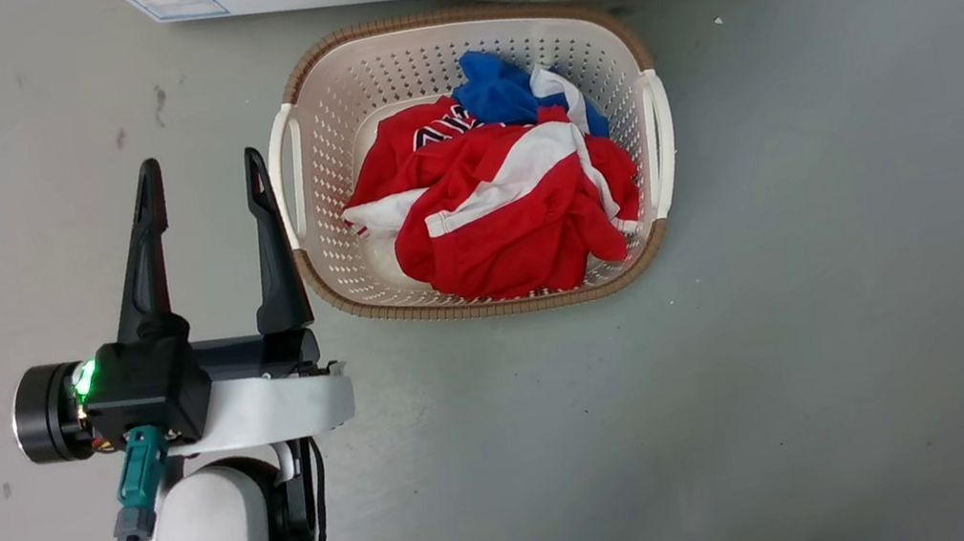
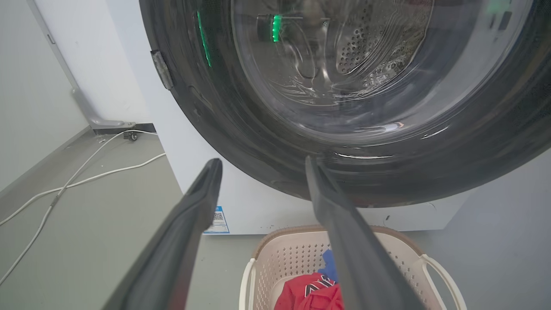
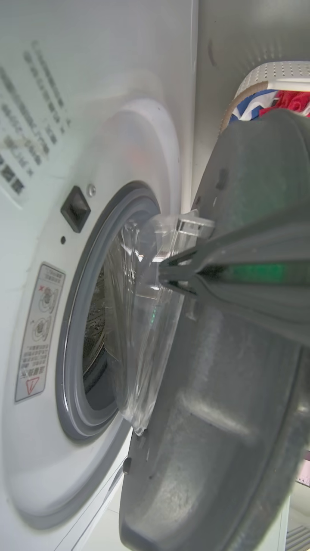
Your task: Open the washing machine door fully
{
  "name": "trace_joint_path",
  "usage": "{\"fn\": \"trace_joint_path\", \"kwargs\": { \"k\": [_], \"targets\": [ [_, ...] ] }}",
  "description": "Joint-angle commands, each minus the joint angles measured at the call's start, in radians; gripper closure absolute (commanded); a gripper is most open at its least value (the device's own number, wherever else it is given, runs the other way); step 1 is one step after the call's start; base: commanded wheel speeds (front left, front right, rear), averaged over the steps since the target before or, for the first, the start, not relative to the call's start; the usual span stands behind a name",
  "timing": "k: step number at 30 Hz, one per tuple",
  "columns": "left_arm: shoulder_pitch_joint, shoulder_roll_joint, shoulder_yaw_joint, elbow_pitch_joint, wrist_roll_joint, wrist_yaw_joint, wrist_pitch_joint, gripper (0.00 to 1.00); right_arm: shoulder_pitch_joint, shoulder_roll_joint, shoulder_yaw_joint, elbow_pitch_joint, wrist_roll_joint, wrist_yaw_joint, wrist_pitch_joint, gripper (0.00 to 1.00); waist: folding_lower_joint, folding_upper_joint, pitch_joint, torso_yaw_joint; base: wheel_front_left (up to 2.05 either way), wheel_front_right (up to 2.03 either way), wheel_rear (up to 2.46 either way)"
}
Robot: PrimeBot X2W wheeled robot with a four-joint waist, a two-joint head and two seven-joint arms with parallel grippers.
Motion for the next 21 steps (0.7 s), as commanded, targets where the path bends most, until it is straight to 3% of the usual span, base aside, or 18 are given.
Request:
{"fn": "trace_joint_path", "kwargs": {
  "k": [1,9,21],
  "targets": [
    [0.012,-0.001,0.006,0.001,0.005,-0.003,-0.003,0.0,0.022,0.073,0.042,-0.034,0.007,0.006,0.027,1.0,-0.0001,0.0,-0.011,-0.009,0.0,0.0,0.0],
    [0.028,-0.001,0.009,0.004,0.008,-0.006,-0.003,0.0,0.097,0.053,0.044,-0.084,0.013,0.004,0.06,1.0,-0.0001,0.0,-0.036,-0.026,0.0,0.0,0.0],
    [0.066,-0.001,0.024,0.009,0.01,-0.007,-0.003,0.0,0.285,0.085,0.091,-0.251,0.039,0.004,0.127,1.0,-0.0001,0.0,-0.104,-0.045,0.0,0.0,0.0]
  ]
}}
